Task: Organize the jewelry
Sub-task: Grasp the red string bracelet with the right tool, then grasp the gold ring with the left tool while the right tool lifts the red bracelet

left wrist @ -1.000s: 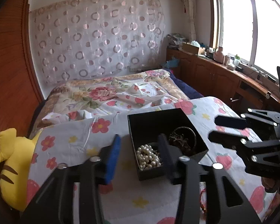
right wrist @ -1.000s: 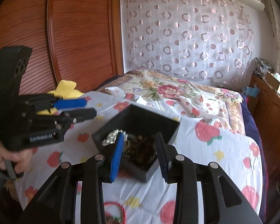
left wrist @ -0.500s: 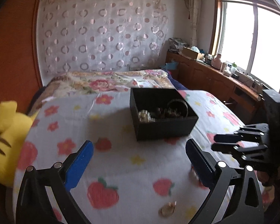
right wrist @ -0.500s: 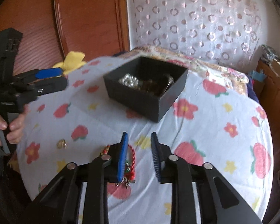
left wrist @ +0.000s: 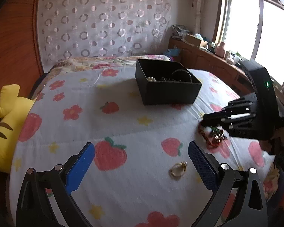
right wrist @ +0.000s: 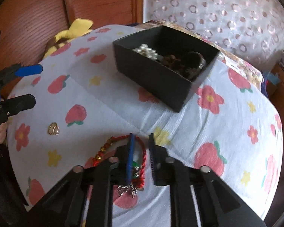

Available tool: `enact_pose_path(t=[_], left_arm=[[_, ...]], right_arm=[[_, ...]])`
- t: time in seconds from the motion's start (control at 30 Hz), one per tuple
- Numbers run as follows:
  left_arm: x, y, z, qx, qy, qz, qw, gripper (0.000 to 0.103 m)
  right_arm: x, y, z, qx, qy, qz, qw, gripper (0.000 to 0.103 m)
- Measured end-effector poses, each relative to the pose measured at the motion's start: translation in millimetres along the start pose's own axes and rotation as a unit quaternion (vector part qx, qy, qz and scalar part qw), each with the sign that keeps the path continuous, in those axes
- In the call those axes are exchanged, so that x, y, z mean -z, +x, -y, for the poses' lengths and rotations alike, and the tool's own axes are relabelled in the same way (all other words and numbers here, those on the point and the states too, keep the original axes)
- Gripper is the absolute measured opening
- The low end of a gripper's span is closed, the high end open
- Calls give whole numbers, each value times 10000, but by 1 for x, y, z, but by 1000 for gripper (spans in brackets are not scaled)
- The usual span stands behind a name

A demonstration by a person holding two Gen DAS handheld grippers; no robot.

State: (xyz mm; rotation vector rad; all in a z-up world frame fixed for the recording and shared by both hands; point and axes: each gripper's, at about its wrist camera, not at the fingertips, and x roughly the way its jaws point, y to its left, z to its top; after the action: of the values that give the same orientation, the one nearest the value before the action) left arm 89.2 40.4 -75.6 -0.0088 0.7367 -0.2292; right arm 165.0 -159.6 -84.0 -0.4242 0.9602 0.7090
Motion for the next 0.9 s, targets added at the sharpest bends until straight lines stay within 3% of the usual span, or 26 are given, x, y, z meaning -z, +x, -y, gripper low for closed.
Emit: enact_pose_path(t=[0.13,0.37,0.6,0.9], left_arm=[[8,-3,8,43,113,-65,9999,95],[15,-3,14,101,184,-162,9996,95],[16,-2,14,92,184,-179,9996,95],[18,3,17,189,240,-296,9991,95]], right_arm=[[-1,-1,-5,43,-82,51,9999,3],[1,-48,-7,-48,136,996,9949,3],[-6,-100,-11,53,37,1607,9870,3],[-7,-134,-10,185,101,1992,9797,3]])
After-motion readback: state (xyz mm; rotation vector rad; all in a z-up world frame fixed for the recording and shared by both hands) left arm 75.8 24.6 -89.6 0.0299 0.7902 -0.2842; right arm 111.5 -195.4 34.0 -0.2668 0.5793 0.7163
